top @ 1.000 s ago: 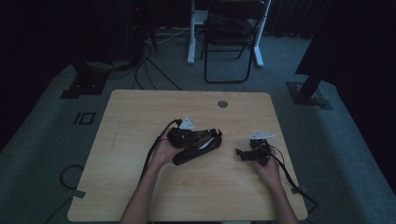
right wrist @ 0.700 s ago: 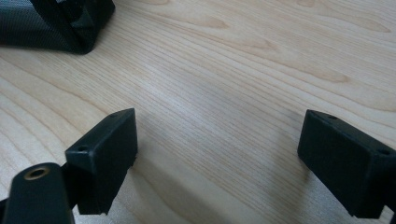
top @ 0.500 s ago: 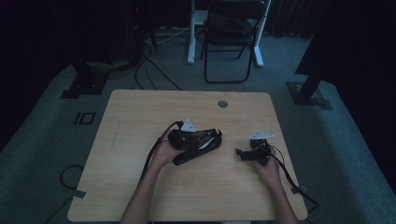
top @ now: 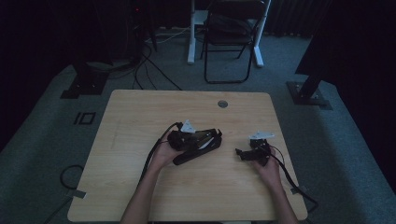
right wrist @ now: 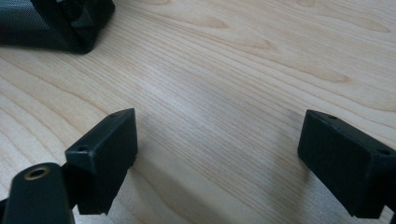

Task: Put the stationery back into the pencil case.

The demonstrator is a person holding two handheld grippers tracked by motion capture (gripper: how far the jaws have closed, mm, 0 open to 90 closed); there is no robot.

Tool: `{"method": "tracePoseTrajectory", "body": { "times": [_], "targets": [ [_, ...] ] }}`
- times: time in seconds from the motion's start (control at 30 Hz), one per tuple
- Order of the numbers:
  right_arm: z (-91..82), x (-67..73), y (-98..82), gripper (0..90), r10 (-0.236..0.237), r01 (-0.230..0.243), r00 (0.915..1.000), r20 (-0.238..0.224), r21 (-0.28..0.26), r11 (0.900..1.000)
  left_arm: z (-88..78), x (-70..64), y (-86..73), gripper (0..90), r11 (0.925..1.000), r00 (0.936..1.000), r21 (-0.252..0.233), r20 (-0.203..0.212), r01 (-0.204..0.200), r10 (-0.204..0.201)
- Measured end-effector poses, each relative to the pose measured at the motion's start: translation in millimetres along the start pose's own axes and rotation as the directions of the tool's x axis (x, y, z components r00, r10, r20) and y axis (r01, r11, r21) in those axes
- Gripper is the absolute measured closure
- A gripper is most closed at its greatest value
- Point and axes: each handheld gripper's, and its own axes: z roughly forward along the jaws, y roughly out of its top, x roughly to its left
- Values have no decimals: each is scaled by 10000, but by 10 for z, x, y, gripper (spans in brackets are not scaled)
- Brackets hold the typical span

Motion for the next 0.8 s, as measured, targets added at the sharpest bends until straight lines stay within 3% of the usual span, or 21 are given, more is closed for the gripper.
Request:
{"method": "tracePoseTrajectory", "body": {
  "times": [0.37, 0.63, 0.8],
  "targets": [
    [0, 0, 0, 120, 3, -3, 10000, -2, 0, 10000, 17, -6, -3, 782, 10000, 10000, 19, -9, 69, -69],
    [-2, 1, -1, 120, 0, 0, 10000, -3, 3, 10000, 25, -5, -8, 735, 9999, 9999, 19, 3, 123, -123],
    [-2, 1, -1, 120, 1, -1, 10000, -2, 3, 10000, 11, -14, -3, 656, 9998, 9998, -59, -32, 178, -178]
  ]
}}
